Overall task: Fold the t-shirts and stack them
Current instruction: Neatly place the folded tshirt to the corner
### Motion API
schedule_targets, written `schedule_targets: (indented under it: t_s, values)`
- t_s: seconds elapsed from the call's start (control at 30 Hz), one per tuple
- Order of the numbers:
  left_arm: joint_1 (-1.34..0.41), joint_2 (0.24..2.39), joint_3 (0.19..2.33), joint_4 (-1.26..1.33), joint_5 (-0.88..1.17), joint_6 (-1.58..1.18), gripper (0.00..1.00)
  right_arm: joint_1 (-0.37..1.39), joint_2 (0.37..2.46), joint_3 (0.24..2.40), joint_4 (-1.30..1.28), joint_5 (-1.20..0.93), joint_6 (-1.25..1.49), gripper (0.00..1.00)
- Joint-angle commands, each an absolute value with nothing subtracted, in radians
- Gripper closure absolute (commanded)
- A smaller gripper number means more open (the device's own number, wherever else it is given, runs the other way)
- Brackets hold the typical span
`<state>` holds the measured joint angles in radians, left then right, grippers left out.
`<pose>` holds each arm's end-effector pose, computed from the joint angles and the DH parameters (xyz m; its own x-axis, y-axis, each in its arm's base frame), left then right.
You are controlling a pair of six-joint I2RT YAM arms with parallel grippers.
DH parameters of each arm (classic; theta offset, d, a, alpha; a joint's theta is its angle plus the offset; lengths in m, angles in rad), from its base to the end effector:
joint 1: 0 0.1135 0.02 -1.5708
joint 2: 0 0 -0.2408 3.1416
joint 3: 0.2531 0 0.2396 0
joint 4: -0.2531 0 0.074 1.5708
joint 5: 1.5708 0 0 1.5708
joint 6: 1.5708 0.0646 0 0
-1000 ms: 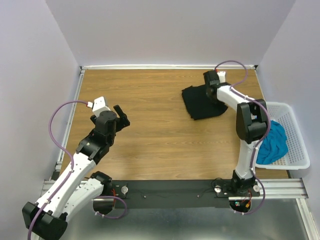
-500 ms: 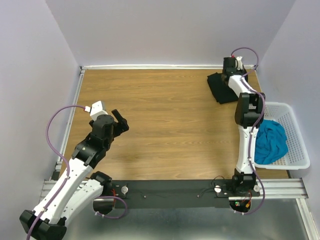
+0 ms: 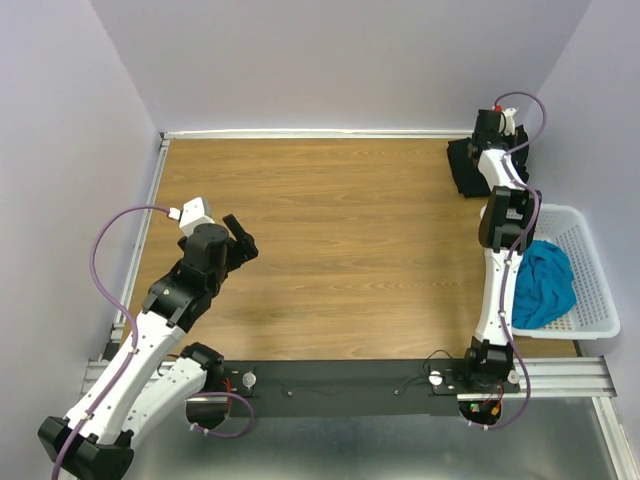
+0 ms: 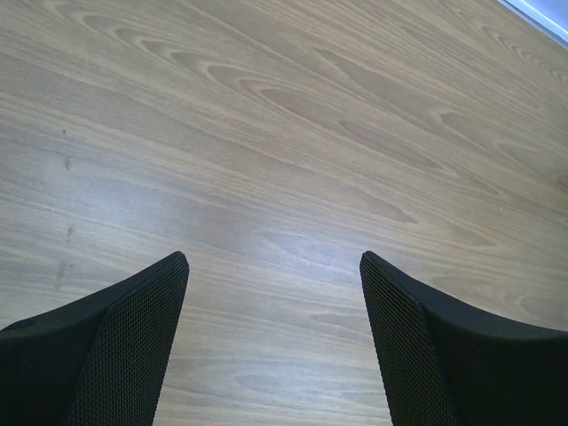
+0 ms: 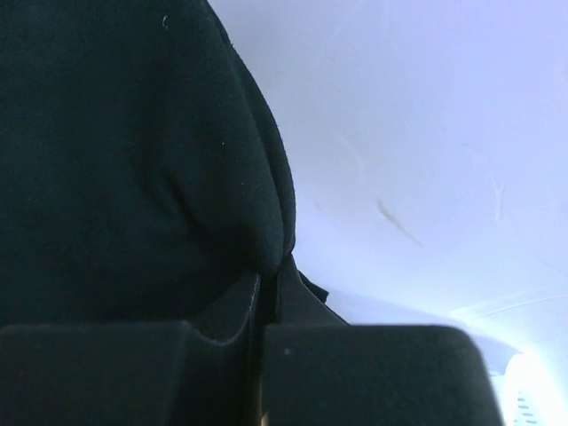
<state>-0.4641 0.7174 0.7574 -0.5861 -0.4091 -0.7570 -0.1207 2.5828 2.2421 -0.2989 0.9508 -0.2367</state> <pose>0.1741 -0.0584 0.2718 -0.4109 -0.4989 -0.7631 -0.2414 0.8666 -0.4367 0.5420 -0.1187 0.1536 -0.7444 -0.0470 -0.6661 0.5592 0.5011 -0.6604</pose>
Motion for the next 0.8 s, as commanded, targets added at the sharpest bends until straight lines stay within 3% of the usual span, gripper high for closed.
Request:
schedule_targets:
  t_s: [0.0,0.13,0.17,0.23,0.27,0.33,0.43,0.6,0.77]
  values:
    - [-0.459,0.727,0.776,-0.598,-0.400,-0.776,0.14,-0.147,2.605,2.272,-0.253,1.006,-0.230,0.89]
    - [-0.457,0.736,0.775,-0.588,-0.391,-0.778,0.14,-0.155,2.602,2.241,-0.253,1.051,-0.221,0.70]
    - [-0.459,0.738,0.775,-0.583,-0.390,-0.776,0.14,-0.155,2.599,2.234,-0.253,1.058,-0.216,0.54]
    - [-0.459,0.733,0.776,-0.580,-0.388,-0.778,0.14,-0.155,2.573,2.204,-0.253,1.071,-0.206,0.42]
    - [-0.459,0.729,0.776,-0.578,-0.393,-0.776,0.14,-0.155,2.547,2.194,-0.255,1.077,-0.199,0.29]
    - [-0.457,0.721,0.781,-0.577,-0.402,-0.770,0.14,-0.155,2.516,2.184,-0.253,1.083,-0.198,0.20]
    - [-0.459,0.703,0.795,-0.578,-0.428,-0.755,0.14,-0.141,2.406,2.129,-0.253,1.071,-0.192,0.17]
    - [-0.457,0.670,0.862,-0.592,-0.498,-0.709,0.13,-0.089,2.156,1.981,-0.267,0.944,-0.170,0.01]
    - [-0.457,0.611,0.952,-0.632,-0.609,-0.632,0.12,-0.054,1.785,1.826,-0.401,0.752,-0.010,0.00]
